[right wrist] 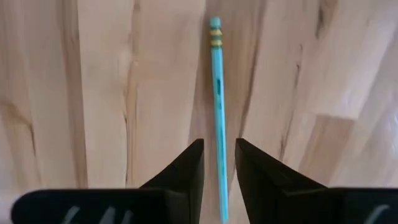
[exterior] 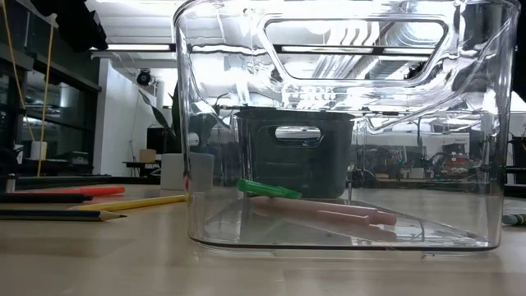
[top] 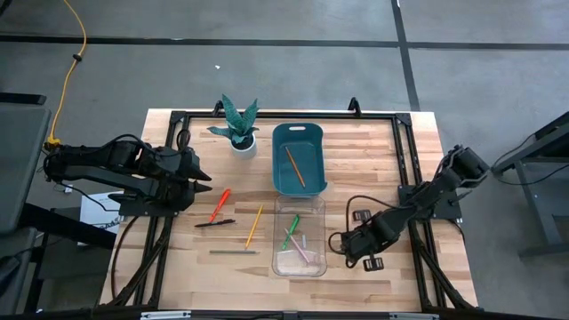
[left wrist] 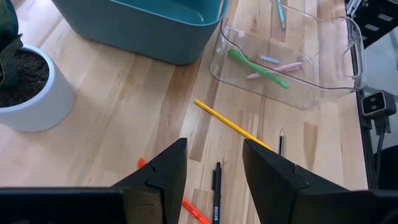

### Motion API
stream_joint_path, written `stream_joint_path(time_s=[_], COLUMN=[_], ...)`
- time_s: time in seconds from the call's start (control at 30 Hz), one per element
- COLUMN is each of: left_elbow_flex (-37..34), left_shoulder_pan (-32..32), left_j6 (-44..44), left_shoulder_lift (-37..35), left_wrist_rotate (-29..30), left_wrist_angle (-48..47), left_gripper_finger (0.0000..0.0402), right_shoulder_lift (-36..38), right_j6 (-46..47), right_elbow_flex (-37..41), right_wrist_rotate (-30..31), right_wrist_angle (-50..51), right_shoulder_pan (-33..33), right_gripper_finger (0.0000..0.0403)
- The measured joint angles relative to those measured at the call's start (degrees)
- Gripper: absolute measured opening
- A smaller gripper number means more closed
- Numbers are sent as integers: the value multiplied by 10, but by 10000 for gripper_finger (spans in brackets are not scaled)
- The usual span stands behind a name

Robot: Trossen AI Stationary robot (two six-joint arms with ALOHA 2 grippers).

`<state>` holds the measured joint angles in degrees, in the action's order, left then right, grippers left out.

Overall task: Sort pens & pencils
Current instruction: Put the light blue pencil into the blue bin

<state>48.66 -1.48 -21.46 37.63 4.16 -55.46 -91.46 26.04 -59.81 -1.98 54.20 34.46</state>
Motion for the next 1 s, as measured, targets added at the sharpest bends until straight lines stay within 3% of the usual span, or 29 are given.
stream_joint_path(time_s=[0.23, 0.43, 1.0], left_elbow_flex=[0, 0, 0], left_shoulder_pan=[0, 0, 0], left_j6=[-9, -14, -16], left_shoulder_lift=[0, 0, 0], left_wrist_rotate=[0, -10, -11], left_wrist_angle=[0, 0, -2], left_gripper_finger=[145, 145, 145], right_shoulder_lift=[-15, 15, 41], right_j6=[-6, 44, 52], right_elbow_flex=[18, 80, 133], right_wrist_rotate=[1, -7, -28], right_wrist_angle=[-37, -55, -116], right_shoulder_pan=[-1, -1, -1], right_gripper_finger=[83, 83, 83])
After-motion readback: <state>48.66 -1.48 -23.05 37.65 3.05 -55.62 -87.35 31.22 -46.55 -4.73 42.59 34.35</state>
